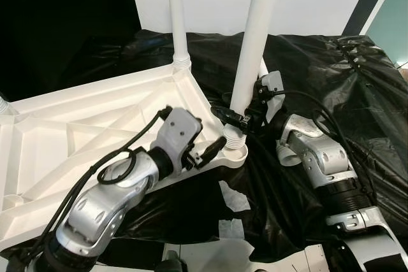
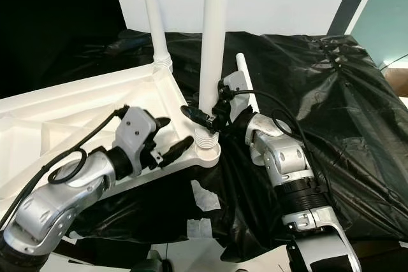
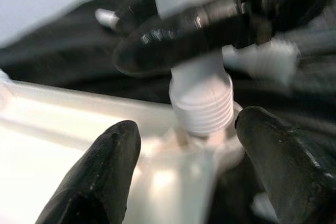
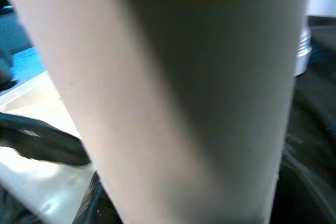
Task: Building children table
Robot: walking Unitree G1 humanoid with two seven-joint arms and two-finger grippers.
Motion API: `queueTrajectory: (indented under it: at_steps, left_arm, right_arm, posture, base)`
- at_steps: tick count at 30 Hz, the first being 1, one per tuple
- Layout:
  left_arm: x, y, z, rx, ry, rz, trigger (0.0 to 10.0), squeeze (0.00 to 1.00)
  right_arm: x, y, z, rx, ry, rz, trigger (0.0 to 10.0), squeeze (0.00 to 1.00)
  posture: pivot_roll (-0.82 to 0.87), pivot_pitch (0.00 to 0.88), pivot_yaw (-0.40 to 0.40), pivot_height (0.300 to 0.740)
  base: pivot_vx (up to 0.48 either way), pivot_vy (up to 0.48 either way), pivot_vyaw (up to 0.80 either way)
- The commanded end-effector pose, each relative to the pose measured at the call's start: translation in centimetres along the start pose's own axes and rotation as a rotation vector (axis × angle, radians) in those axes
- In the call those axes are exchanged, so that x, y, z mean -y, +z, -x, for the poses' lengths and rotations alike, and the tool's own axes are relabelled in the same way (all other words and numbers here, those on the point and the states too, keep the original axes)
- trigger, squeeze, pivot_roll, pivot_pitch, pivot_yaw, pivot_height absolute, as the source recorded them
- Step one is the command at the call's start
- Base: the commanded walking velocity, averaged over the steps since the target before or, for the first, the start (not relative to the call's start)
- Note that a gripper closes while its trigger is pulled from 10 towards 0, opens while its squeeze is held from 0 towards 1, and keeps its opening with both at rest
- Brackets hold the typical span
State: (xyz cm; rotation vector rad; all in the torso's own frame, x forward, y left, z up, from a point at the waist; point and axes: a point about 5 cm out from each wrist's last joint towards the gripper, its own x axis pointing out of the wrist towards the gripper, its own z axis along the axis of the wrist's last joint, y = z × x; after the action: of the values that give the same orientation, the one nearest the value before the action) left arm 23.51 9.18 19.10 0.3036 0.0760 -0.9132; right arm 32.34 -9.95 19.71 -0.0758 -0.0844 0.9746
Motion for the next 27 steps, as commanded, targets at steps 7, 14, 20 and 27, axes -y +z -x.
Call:
queueTrajectory:
  at_steps: [7, 14, 20, 27]
  left_arm:
    - [0.4, -0.7, 0.5, -0.035, -0.036, -0.006, 10.0, 0.00]
    - [0.2, -0.4, 0.7, -0.035, -0.026, -0.010, 10.0, 0.00]
    - [0.0, -0.2, 0.8, -0.032, -0.014, -0.019, 10.0, 0.00]
    - [-0.1, -0.2, 0.7, -0.029, -0.011, -0.022, 10.0, 0.00]
  right_arm:
    - [-1.0, -1.1, 0.2, -0.044, 0.079, -0.027, 10.0, 0.00]
    - [-0.3, -2.0, 0.4, -0.078, 0.054, -0.041, 10.0, 0.00]
    - [0.3, -2.2, 0.7, -0.098, 0.028, -0.043, 10.0, 0.00]
    - [0.2, -2.2, 0.5, -0.094, 0.049, -0.029, 10.0, 0.00]
  posture:
    - [0.12, 0.078, -0.014, 0.740]
    - [0.13, 0.083, -0.014, 0.740]
    - [0.13, 0.083, -0.017, 0.740]
    - [0.12, 0.083, -0.010, 0.740]
  base:
    - [0.000, 0.000, 0.00]
    - [0.000, 0.000, 0.00]
    - [0.000, 0.000, 0.00]
    - [0.000, 0.000, 0.00]
